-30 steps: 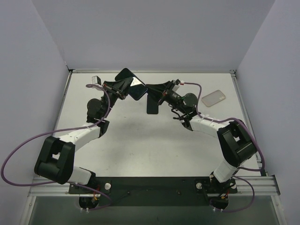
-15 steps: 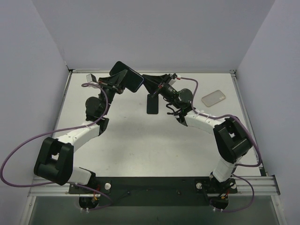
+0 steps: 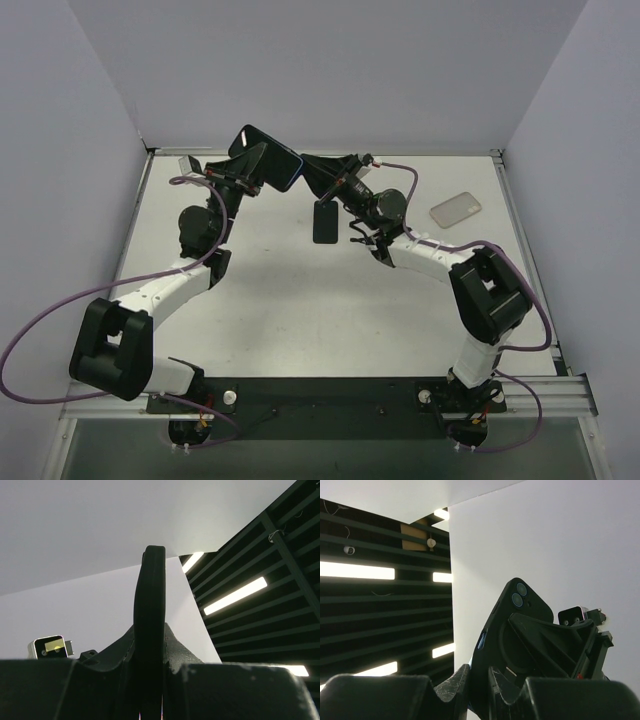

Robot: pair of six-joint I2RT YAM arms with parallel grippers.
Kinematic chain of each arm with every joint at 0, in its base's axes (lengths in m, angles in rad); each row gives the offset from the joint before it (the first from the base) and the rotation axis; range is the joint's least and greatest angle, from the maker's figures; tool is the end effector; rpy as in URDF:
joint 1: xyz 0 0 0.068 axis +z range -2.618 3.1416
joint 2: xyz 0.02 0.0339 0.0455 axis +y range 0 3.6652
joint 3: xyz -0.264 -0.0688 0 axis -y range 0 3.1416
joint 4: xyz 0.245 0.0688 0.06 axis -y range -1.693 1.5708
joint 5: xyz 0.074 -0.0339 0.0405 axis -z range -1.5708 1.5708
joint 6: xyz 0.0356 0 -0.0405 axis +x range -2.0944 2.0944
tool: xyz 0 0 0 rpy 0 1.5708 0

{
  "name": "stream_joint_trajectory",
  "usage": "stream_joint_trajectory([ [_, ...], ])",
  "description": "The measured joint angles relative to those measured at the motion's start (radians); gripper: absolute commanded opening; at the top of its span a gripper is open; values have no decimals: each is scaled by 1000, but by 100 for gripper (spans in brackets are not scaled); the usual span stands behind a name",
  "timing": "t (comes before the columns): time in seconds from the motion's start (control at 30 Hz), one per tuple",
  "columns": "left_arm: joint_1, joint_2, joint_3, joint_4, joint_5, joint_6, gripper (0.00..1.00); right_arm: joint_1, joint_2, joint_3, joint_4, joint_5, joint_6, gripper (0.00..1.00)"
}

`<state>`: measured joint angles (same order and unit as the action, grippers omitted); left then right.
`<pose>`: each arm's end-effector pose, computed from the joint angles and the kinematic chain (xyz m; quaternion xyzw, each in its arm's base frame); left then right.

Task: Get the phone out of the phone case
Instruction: Remove the phone case from the phone.

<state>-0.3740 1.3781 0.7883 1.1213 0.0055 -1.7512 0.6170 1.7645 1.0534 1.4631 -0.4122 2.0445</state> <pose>0.2800 -0.1101 0.3418 -0.3137 0.3849 -0.7590 0.4212 0.2964 0.2277 0.3309 0.1132 0.4174 0.8916 0.1344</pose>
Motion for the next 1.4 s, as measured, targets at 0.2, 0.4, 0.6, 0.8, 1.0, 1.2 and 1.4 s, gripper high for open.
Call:
stream_joint_trajectory([
  [0.2, -2, -5, 0, -21, 36, 0, 0, -11, -20, -44, 14, -33, 0, 0],
  [0.4, -6, -6, 0, -34, 71, -11, 0, -41, -161, -51, -267, -93, -217, 0],
  [0.6, -9, -7, 0, -46, 75, -21, 0, -53, -238, 11, -540, -109, -476, 0],
  [0.8, -5, -7, 0, -69, 68, -23, 0, -61, -234, 87, -676, -146, -634, 5],
  [1.0, 4, -7, -11, -68, 70, -26, 0, -80, -188, 150, -706, -246, -703, 18],
  [1.2, 5, -7, -55, -64, 101, -33, 0, -87, -120, 151, -666, -382, -683, 22],
  [1.4, 17, 10, -74, -67, 138, -34, 0, -88, -54, 157, -613, -471, -633, 22],
])
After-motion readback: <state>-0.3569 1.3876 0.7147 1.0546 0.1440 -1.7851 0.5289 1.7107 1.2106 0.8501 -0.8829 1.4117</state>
